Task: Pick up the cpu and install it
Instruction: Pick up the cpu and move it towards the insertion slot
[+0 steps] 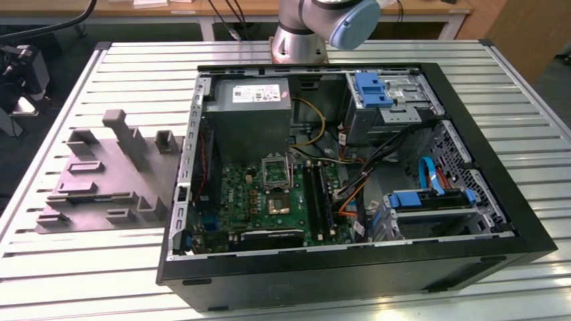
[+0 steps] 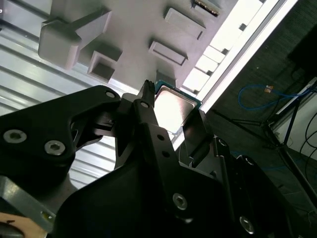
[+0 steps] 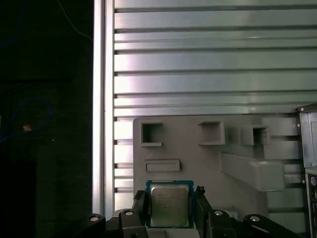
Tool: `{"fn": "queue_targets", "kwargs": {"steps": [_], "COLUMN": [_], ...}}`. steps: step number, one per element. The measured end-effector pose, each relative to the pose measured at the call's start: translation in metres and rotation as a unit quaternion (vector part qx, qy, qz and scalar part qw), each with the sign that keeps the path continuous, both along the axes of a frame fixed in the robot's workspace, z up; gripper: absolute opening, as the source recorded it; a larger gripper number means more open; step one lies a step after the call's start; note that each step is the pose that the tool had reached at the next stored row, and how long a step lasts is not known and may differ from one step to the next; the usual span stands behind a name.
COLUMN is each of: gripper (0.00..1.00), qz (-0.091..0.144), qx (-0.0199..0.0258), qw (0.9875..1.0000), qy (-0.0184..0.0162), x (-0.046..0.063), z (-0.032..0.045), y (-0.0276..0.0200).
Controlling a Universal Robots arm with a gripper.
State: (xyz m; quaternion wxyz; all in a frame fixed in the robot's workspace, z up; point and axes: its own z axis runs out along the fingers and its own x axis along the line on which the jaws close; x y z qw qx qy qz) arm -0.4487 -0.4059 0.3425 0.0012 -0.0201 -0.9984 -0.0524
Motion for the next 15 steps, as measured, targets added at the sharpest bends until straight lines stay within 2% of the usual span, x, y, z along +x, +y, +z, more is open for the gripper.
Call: {"fn": "queue_targets", "kwargs": {"steps": [15], "gripper": [0.48], "qz": [0.0], "qx": [0.0], "qw": [1.0], "qy": [-0.0001], "x": [0.0], "z": [0.0148], "y": [0.0]}}
